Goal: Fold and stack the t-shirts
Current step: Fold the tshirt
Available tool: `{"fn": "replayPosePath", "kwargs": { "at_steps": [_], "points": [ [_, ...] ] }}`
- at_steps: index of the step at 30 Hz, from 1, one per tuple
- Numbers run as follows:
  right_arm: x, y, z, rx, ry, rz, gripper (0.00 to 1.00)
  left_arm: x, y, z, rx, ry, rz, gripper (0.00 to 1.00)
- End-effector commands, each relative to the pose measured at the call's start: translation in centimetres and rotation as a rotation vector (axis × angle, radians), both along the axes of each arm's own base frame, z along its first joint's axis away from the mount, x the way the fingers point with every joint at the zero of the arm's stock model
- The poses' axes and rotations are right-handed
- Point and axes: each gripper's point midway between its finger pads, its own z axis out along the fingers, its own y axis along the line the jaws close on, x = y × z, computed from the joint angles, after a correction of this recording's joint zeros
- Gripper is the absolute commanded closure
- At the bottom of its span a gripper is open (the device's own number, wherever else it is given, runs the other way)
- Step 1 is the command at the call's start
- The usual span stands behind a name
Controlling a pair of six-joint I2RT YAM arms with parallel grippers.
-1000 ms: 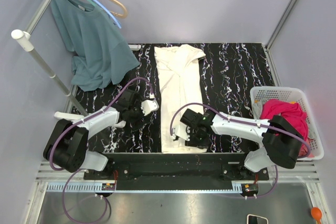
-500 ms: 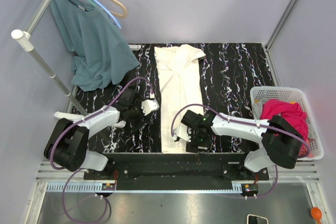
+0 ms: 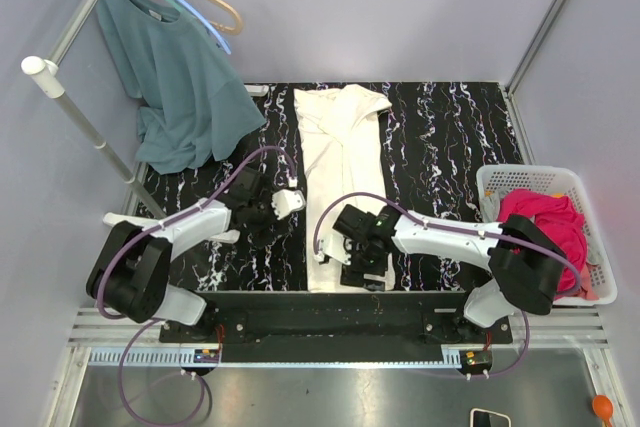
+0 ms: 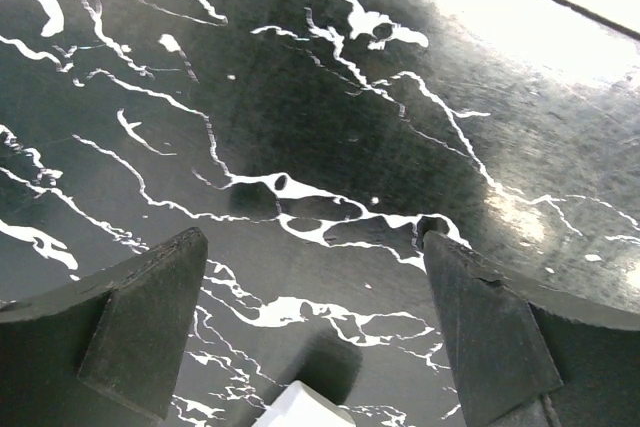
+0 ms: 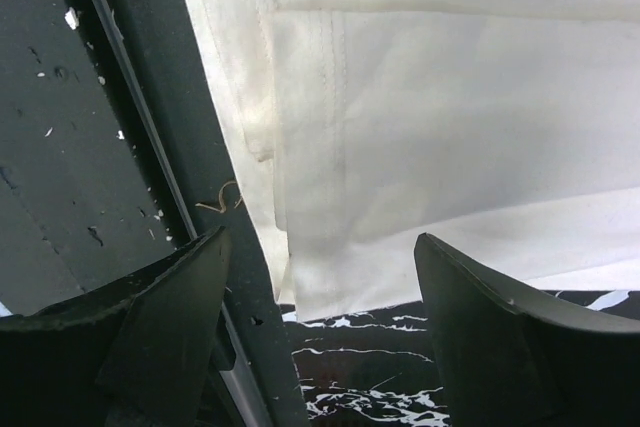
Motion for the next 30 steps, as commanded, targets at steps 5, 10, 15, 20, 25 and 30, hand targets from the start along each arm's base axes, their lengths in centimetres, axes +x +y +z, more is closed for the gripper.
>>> {"fn": "replayPosePath", "kwargs": {
  "at_steps": [5,10,15,20,25,30],
  "points": [
    [0.0,-0.7,-0.6,-0.011,-0.037,0.018,0.17,-3.3,-3.8,2.9,-0.058,0.012,-0.127,0.04],
    [-0.4,-2.0,-0.5,-0.033,-0.041,0.004,0.17,-5.4,-6.4,3.8,-0.088,0.036,-0.198,0.03],
    [-0.8,-3.7,-0.8,-0.059,-0.059,-0.001,0.17,-7.5,-8.3,3.7,-0.104,0.094,-0.265,0.02],
    [-0.3,-4.7,0.0,-0.059,-0.122,0.011,0.17,-9.3,-9.9,3.5,-0.118,0.146,-0.314,0.01],
    [0.2,-5.6,0.8,-0.049,-0.182,0.022,0.17,-11.5,-11.2,3.1,-0.136,0.222,-0.358,0.01],
    [1.4,-6.6,1.2,-0.066,-0.265,0.034,0.17,-12.8,-11.9,2.6,-0.133,0.264,-0.387,0.01]
  ]
}}
